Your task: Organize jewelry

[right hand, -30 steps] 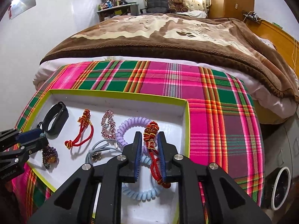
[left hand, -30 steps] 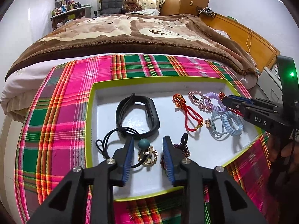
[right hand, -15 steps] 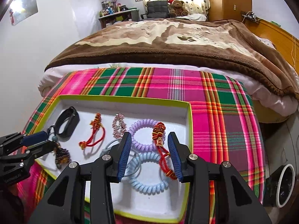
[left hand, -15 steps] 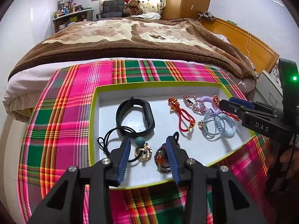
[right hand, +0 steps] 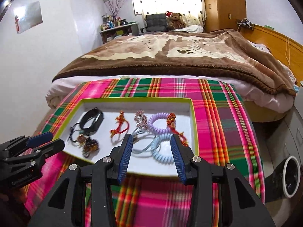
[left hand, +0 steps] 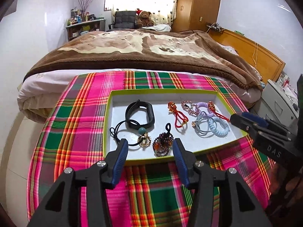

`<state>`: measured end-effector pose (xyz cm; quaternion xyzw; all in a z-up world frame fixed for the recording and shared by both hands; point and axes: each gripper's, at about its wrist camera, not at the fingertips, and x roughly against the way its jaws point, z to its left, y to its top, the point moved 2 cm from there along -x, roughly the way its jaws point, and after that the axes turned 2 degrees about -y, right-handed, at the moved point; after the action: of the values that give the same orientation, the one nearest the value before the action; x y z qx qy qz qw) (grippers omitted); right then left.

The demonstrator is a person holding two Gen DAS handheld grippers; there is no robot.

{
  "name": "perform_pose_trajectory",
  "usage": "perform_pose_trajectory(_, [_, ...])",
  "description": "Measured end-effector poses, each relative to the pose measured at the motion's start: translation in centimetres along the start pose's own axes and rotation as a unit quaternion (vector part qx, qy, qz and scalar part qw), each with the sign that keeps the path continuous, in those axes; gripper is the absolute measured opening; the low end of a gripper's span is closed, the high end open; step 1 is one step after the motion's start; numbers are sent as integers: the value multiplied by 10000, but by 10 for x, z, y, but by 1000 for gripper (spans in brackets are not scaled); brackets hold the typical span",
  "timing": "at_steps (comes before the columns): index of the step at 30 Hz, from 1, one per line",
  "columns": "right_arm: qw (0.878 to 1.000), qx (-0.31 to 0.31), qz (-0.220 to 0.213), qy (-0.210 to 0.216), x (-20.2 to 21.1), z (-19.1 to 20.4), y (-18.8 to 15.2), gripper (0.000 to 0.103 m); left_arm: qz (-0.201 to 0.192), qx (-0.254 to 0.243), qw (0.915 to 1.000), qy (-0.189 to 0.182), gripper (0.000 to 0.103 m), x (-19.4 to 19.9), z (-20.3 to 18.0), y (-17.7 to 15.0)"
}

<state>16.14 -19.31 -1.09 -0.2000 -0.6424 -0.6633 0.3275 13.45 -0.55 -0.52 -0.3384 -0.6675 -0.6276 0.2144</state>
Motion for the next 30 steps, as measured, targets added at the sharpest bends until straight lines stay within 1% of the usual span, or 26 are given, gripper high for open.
perform_pose_trajectory(5, [9999,-110,-101,-78,17,6,-12,44,-181,-27,9994,309,51,15,-4,-8])
perform_pose_trajectory(10, [9992,-22,-254,-320,35,14,-26,45,-321,-24,9977,593,51,30,-6,-19])
perform_pose_trajectory(14, [9985,60,-365,-398,50,24,-36,46,-417,80,9971,629,51,43,-7,-28])
perform_pose_trajectory(17, [9978,105,-446,-477,60,30,-43,46,-558,104,9955,759,51,53,-7,-34])
perform_pose_trajectory(20, [9978,91,-512,-408,69,34,-50,46,-613,144,9948,795,51,60,-7,-40])
perform_pose_trajectory(22, [9979,76,-521,-385,72,37,-54,46,-638,106,9938,905,51,62,-7,-42])
perform_pose_trajectory(25, [9974,38,-595,-412,76,37,-57,46,-652,180,9944,807,51,64,-6,-44])
perform_pose_trajectory(30, [9971,-54,-651,-384,80,36,-57,46,-622,146,9944,847,51,65,-9,-47])
